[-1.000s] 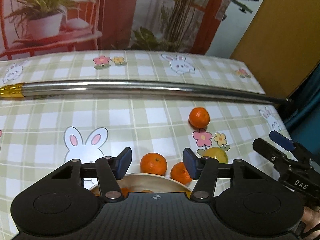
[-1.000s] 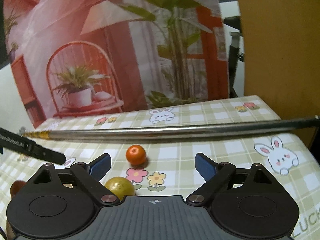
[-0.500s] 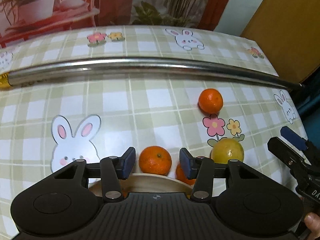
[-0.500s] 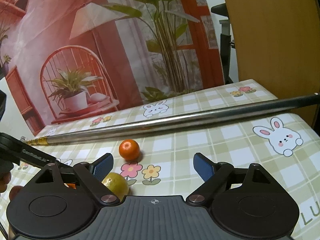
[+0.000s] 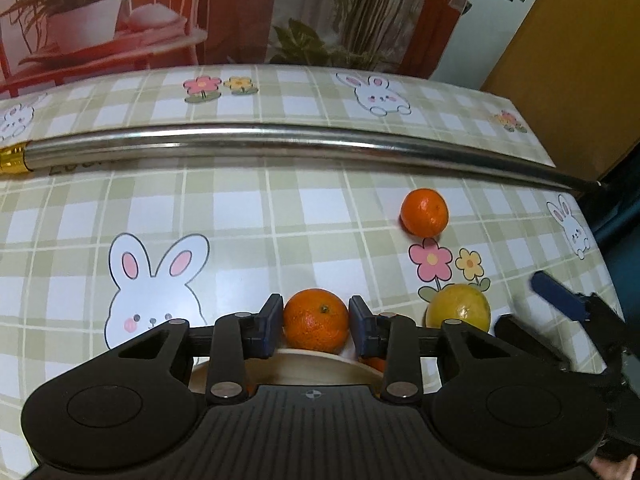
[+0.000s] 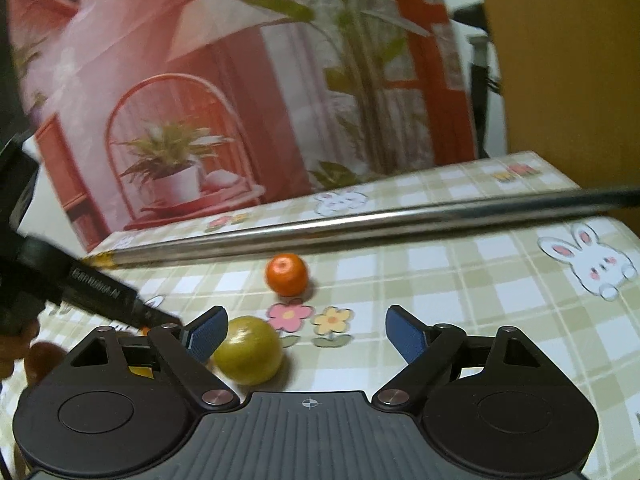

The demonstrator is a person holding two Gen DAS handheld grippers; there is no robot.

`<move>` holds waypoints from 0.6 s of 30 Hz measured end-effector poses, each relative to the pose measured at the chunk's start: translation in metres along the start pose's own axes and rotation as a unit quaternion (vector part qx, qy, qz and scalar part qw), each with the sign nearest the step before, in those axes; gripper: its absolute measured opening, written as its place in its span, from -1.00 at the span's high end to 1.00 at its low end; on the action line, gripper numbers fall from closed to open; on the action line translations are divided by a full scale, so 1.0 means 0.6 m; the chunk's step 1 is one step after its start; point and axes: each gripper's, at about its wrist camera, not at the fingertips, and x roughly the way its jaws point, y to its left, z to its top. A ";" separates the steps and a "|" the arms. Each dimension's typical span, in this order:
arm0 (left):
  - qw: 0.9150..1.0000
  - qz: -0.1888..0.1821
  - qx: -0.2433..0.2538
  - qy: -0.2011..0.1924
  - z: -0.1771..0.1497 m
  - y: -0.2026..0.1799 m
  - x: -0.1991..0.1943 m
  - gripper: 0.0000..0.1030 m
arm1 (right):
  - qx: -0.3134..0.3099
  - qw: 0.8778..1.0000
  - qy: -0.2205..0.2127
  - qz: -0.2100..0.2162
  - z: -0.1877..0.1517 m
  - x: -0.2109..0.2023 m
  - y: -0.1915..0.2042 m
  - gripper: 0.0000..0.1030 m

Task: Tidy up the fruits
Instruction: 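Close the left tool on the mandarin while the right tool grasps the yellow-green citrus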

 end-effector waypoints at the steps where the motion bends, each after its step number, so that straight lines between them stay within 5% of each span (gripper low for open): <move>1: 1.000 0.000 0.001 -0.004 0.000 0.000 -0.004 0.27 | -0.007 1.000 -0.003 0.007 -0.002 0.002 0.005 -0.53; 8: 1.000 -0.006 0.002 -0.025 0.000 0.005 -0.025 0.27 | -0.036 0.998 0.006 0.050 -0.011 0.030 0.040 -0.25; 18: 0.999 -0.027 0.000 -0.042 -0.014 0.024 -0.058 0.27 | -0.012 0.998 0.032 0.054 -0.013 0.049 0.032 0.08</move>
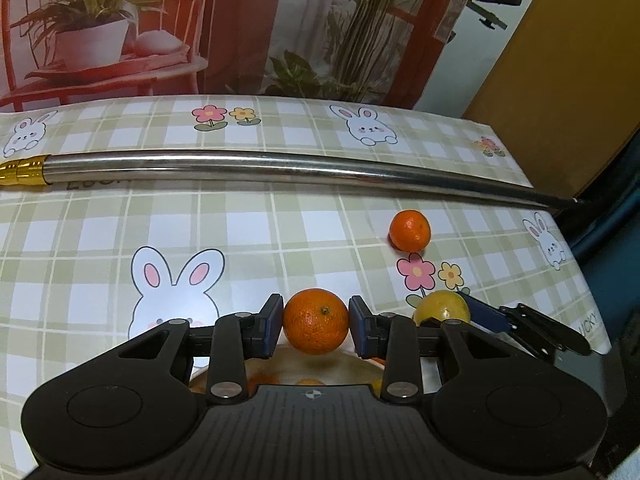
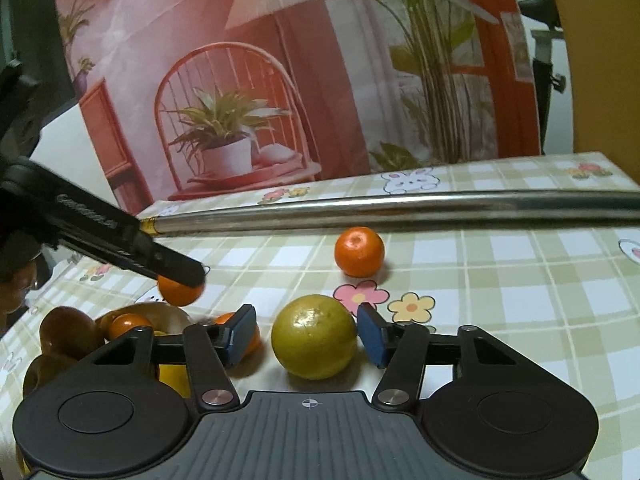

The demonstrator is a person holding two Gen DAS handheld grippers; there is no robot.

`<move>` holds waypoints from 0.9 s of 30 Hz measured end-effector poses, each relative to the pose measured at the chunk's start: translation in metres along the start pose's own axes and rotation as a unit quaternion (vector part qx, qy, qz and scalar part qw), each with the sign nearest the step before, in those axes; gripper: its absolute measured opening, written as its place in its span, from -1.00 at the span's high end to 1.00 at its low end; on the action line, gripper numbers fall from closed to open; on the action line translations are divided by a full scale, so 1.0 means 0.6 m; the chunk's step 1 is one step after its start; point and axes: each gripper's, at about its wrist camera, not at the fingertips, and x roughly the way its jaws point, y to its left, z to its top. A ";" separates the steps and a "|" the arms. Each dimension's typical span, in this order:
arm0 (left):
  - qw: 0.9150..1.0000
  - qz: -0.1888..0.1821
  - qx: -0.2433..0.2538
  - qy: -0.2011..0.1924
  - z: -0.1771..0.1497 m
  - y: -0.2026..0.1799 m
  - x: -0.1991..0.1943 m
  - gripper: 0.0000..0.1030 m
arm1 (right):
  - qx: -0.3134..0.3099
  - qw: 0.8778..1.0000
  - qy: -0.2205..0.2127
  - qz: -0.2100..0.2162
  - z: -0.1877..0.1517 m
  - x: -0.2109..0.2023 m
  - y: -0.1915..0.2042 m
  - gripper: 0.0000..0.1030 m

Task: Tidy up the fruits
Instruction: 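Close the left tool on the mandarin while the right tool grasps the yellow-green citrus, then carry the mandarin with the left tool and the citrus with the right tool over the plate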

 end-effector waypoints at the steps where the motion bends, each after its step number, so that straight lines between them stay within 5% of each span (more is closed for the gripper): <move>1: 1.000 -0.002 0.001 -0.002 -0.002 0.000 -0.005 0.27 | 0.004 1.000 0.004 -0.002 -0.001 0.002 -0.003 0.09; 7: 1.000 -0.012 0.010 -0.013 -0.018 0.004 -0.036 0.27 | 0.001 1.000 0.029 -0.011 -0.002 0.016 -0.001 0.11; 27: 1.000 -0.028 0.003 -0.010 -0.067 0.018 -0.079 0.27 | -0.004 1.000 0.017 -0.019 -0.002 0.011 0.002 0.15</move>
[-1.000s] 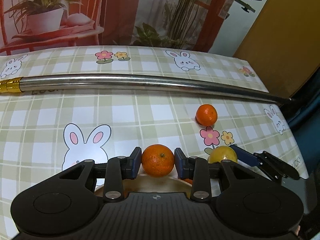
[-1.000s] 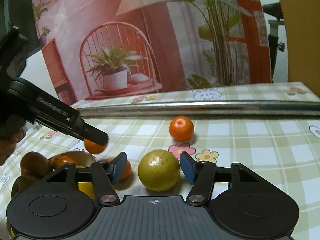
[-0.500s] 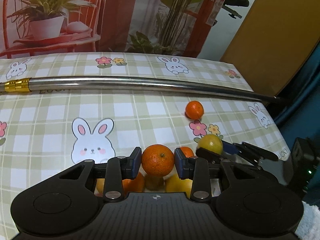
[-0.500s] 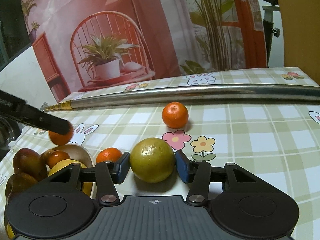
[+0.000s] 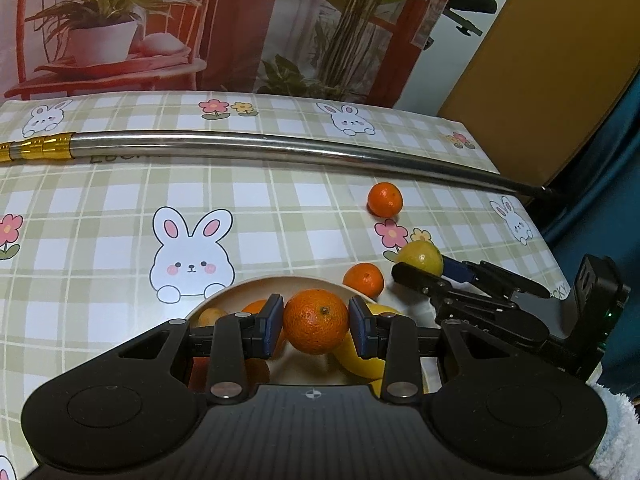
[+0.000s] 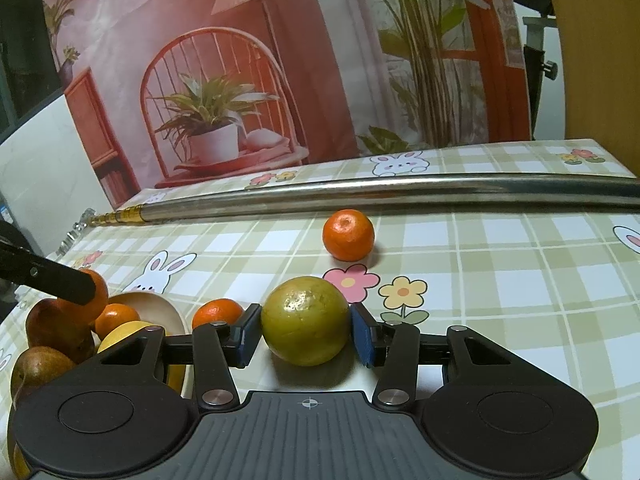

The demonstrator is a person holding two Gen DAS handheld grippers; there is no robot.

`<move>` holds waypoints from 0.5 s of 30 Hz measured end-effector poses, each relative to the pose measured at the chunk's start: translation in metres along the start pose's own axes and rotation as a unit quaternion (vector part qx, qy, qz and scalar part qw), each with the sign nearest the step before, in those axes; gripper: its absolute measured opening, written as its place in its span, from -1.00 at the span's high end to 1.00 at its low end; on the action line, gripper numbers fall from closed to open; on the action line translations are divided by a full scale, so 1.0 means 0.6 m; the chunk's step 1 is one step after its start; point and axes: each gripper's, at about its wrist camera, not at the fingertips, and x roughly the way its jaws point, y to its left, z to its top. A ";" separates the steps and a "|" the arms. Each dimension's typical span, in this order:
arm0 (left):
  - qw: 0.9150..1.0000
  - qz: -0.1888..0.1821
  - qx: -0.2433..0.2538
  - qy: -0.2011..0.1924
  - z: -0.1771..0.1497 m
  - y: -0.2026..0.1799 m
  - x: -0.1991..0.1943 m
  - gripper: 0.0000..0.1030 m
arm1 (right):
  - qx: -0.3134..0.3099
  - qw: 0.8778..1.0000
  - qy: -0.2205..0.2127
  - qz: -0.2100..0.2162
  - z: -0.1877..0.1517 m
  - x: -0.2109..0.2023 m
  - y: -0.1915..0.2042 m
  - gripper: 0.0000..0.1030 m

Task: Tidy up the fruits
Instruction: 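Carry the mandarin with the left tool and the citrus with the right tool over the plate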

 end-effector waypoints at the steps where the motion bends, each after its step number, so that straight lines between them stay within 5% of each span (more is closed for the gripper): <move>1: 1.000 0.000 0.000 -0.001 0.000 0.000 -0.001 0.27 | 0.000 1.000 -0.003 -0.001 0.000 -0.002 0.000 0.15; 15: 1.000 -0.012 0.014 -0.003 -0.012 -0.003 -0.015 0.27 | -0.009 1.000 -0.029 -0.001 0.011 -0.054 0.026 0.15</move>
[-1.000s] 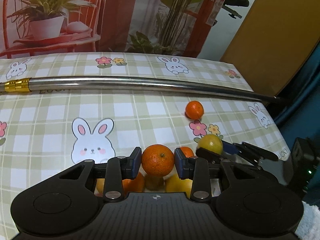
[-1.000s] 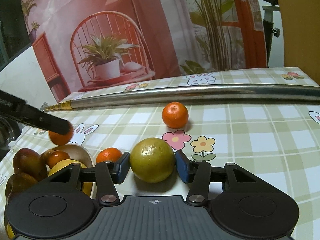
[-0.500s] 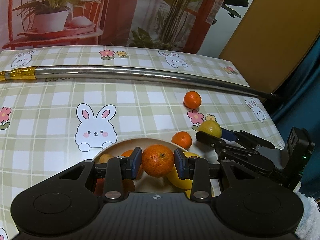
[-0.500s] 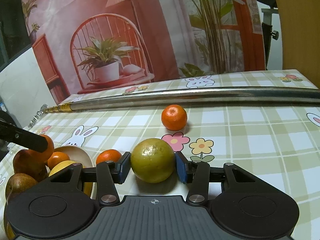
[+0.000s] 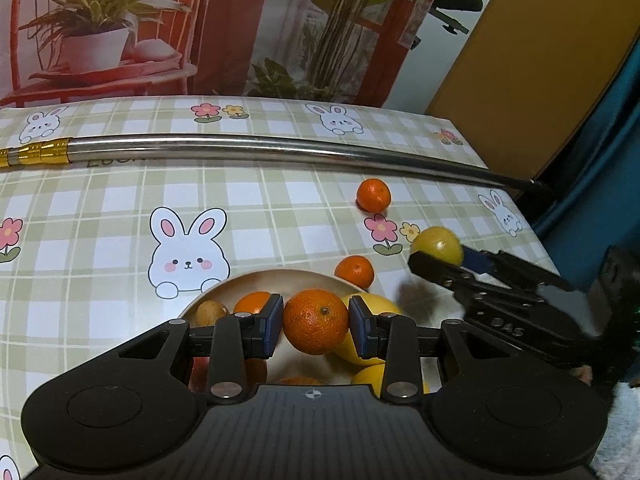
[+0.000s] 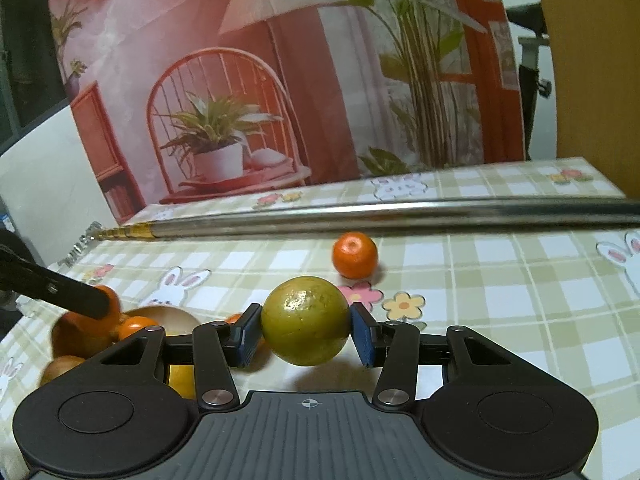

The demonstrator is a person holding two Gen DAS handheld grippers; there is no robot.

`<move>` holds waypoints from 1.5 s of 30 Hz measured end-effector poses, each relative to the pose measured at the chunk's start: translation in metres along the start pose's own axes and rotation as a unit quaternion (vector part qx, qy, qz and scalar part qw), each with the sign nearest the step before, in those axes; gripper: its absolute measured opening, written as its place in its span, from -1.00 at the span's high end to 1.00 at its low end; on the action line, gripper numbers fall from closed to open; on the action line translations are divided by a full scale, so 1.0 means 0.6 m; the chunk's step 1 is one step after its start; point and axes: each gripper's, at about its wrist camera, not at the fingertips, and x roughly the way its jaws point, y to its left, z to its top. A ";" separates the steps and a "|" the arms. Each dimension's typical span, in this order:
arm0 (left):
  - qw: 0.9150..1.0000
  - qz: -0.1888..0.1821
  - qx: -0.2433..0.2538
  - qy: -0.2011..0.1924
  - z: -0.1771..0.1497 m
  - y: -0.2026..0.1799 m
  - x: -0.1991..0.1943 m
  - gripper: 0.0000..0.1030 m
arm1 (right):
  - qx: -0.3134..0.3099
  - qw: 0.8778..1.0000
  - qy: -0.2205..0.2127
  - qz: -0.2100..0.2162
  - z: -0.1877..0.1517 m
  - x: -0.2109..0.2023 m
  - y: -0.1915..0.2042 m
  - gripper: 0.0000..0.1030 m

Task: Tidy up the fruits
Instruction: 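Carry the mandarin with the left tool and the citrus with the right tool over the plate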

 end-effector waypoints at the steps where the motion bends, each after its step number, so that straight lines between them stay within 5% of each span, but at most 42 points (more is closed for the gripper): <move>1: 1.000 -0.001 -0.001 0.001 -0.001 0.002 0.000 0.27 | -0.001 1.000 -0.003 0.003 0.003 -0.006 0.005 0.15; 17: 1.000 0.000 -0.002 -0.014 -0.001 0.018 -0.019 0.27 | -0.006 1.000 0.003 0.026 0.016 -0.048 0.065 0.15; 30: 0.999 0.013 -0.019 -0.035 -0.003 0.048 -0.050 0.27 | -0.095 0.991 0.050 0.084 0.016 0.011 0.171 0.15; 45: 0.998 0.009 -0.032 -0.046 -0.009 0.065 -0.063 0.27 | -0.104 0.985 0.091 0.101 0.013 0.038 0.191 0.15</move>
